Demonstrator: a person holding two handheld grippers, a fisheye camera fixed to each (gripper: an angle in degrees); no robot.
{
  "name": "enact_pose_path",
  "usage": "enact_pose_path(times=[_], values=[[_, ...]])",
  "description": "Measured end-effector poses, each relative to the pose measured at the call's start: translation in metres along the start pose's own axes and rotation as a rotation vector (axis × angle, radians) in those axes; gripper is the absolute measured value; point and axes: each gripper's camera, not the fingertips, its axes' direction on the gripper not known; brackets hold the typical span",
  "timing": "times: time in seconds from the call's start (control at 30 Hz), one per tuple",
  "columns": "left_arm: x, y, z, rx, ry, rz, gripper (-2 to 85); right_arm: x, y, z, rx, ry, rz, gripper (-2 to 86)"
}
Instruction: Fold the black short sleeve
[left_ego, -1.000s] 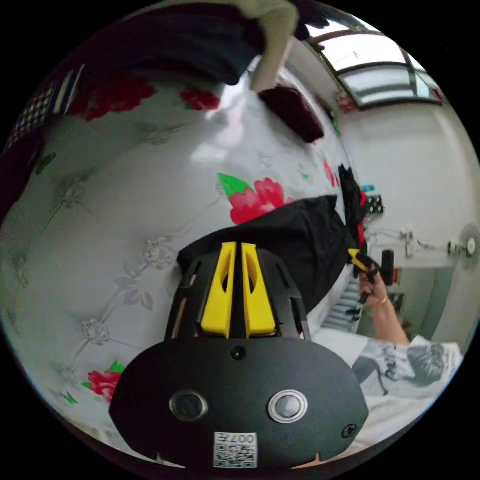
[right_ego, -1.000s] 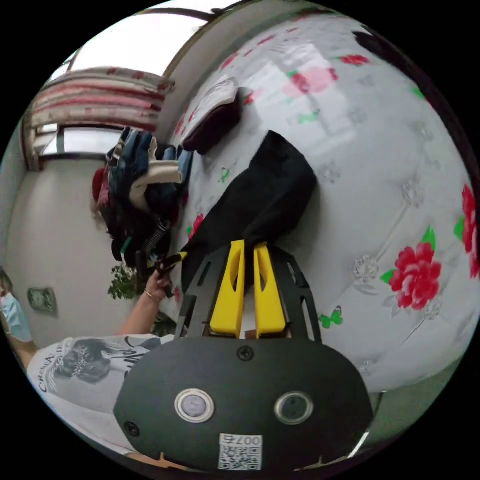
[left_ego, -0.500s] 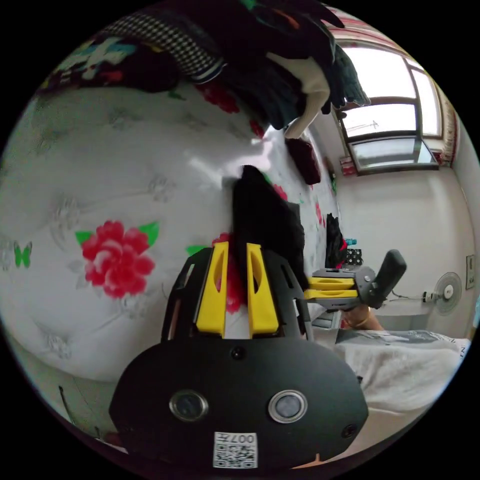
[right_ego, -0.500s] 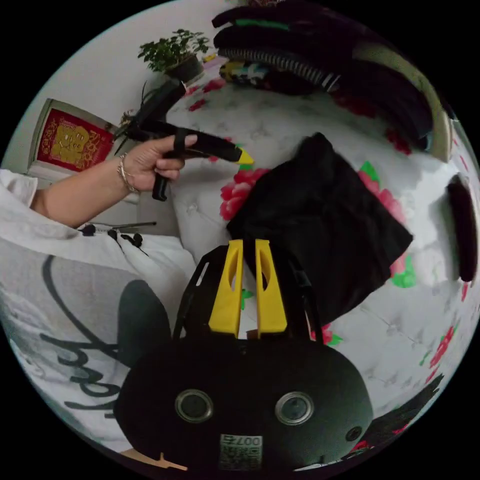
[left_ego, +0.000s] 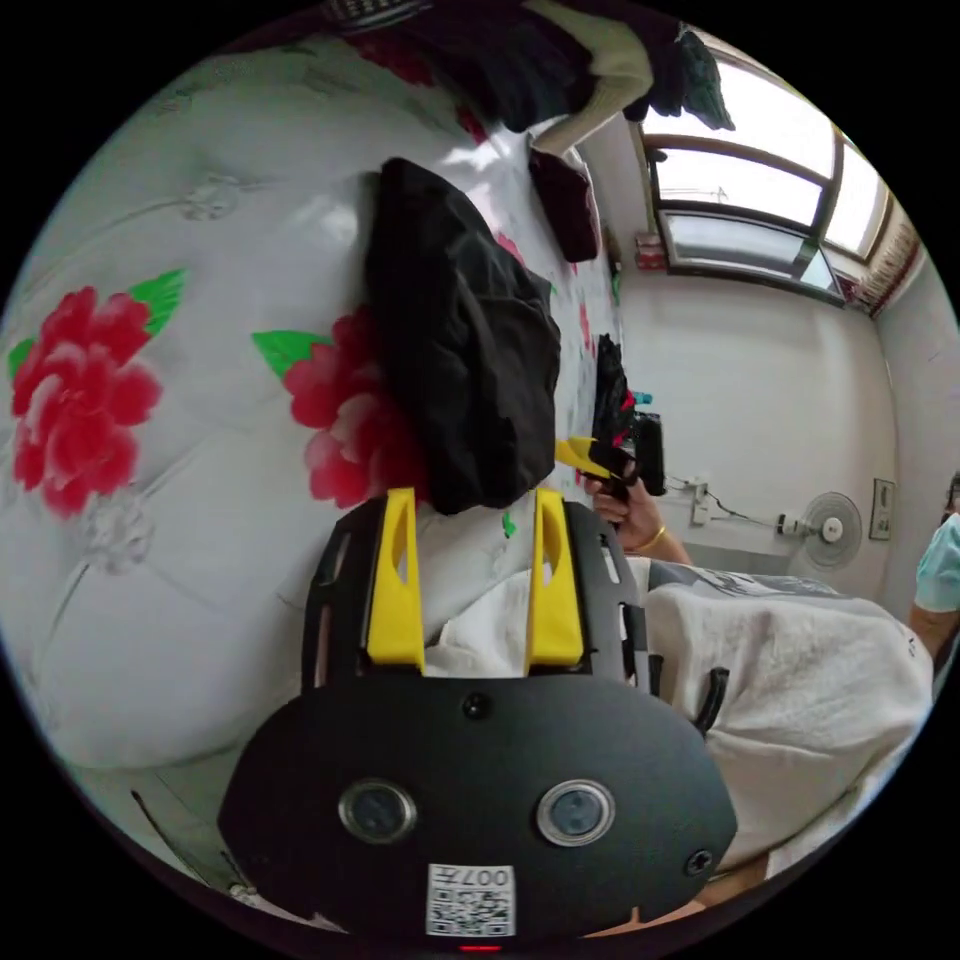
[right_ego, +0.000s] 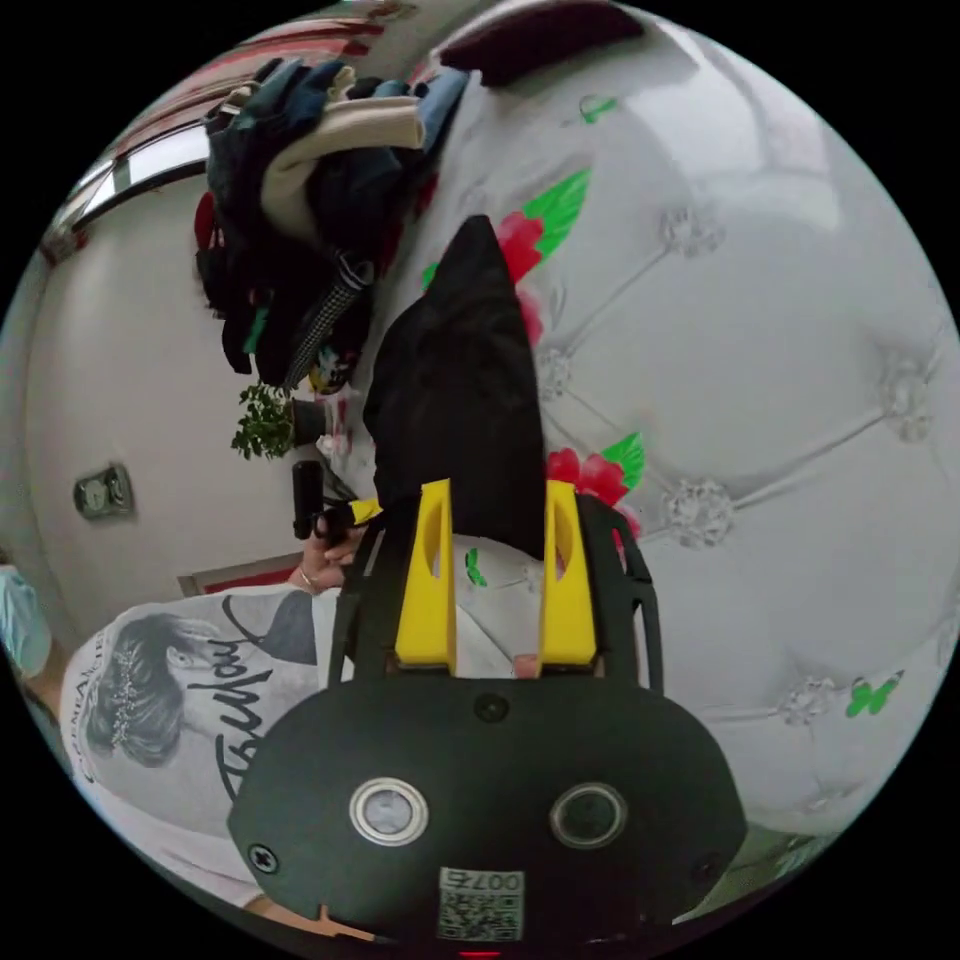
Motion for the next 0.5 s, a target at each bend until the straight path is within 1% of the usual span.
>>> enact_pose_path(times=[0.1, 0.13, 0.2, 0.37, 0.5], values=[[-0.004, -0.015, 0.021, -0.056, -0.030, -0.020, 10.0, 0.004, -0.003, 0.008, 0.021, -0.008, 0.023, 5.1], [-0.005, -0.019, 0.028, -0.085, -0.061, -0.031, 7.3, 0.006, -0.005, 0.011, 0.007, -0.058, 0.027, 4.1], [0.004, -0.022, 0.031, -0.103, -0.077, 0.000, 5.6, 0.008, -0.005, 0.011, -0.014, -0.155, 0.017, 2.5], [0.048, -0.044, 0.018, -0.063, 0.023, 0.127, 4.5, 0.004, -0.009, -0.034, 0.102, -0.371, -0.007, 0.4], [0.108, -0.122, 0.003, 0.010, 0.121, 0.275, 4.2, -0.014, -0.049, -0.089, 0.215, -0.428, -0.072, 0.1]])
